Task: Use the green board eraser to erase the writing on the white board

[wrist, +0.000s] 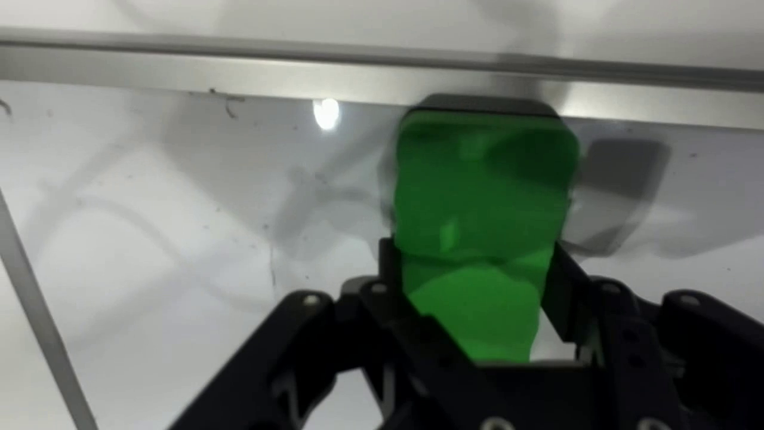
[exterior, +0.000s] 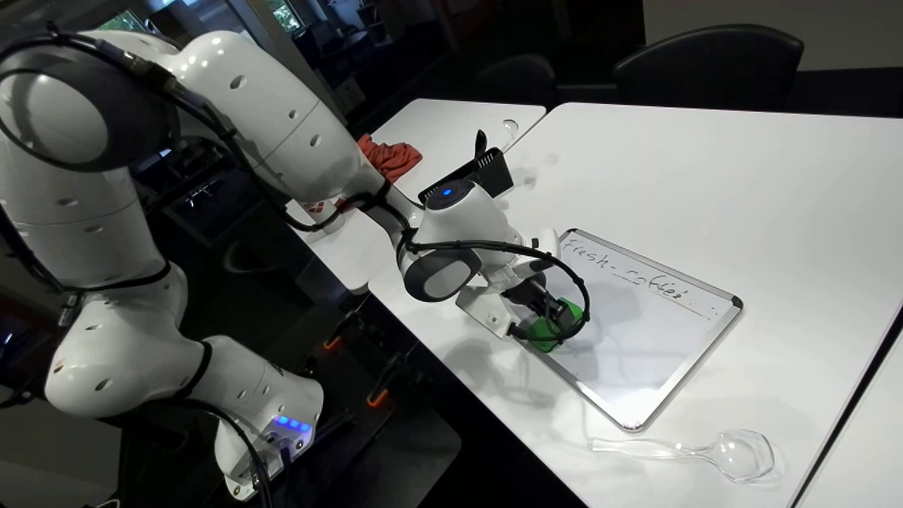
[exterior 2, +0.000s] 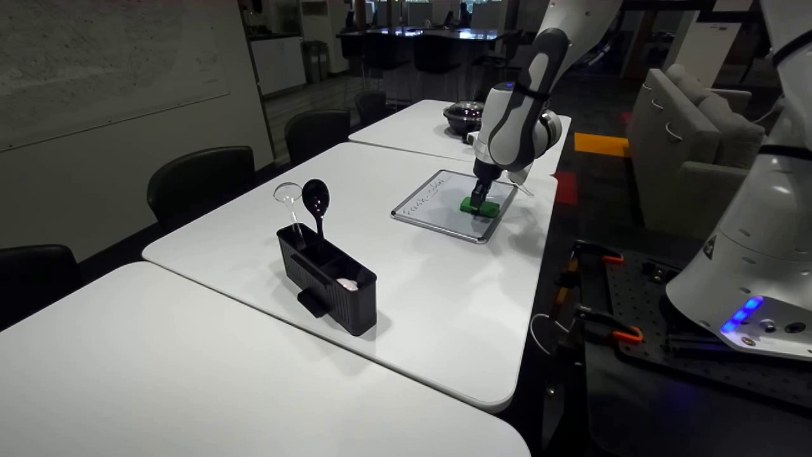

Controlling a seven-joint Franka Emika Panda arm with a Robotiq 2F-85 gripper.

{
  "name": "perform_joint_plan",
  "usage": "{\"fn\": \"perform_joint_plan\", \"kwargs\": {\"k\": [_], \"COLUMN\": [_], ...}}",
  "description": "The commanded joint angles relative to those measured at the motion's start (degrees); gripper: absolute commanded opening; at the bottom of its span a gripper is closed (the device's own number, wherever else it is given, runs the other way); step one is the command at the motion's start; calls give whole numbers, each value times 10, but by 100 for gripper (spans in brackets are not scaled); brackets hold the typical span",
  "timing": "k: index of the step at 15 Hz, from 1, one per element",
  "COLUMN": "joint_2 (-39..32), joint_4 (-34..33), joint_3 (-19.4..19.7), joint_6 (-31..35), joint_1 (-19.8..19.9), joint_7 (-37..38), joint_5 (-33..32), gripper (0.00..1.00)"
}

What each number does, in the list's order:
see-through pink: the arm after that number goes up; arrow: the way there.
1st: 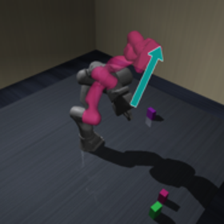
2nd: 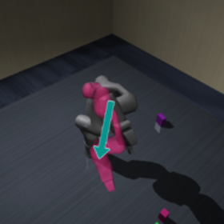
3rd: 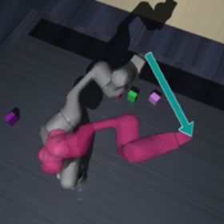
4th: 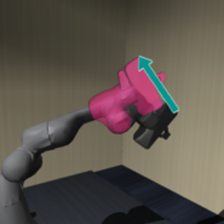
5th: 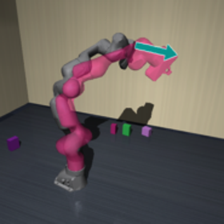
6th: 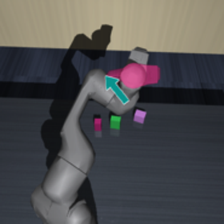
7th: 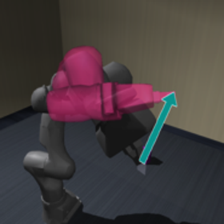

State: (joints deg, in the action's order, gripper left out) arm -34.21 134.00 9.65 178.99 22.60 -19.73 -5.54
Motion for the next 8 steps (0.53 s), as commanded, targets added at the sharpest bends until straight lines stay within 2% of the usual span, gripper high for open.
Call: {"fn": "perform_joint_plan", "kwargs": {"k": [1, 6, 8], "joint_2": [21, 143, 188], "joint_4": [45, 152, 181], "joint_3": [-27, -71, -86], "joint_6": [30, 82, 84], "joint_1": [14, -3, -20], "joint_7": [0, -20, -18], "joint_5": [-22, -96, -122], "gripper": [32, 32, 32]}}
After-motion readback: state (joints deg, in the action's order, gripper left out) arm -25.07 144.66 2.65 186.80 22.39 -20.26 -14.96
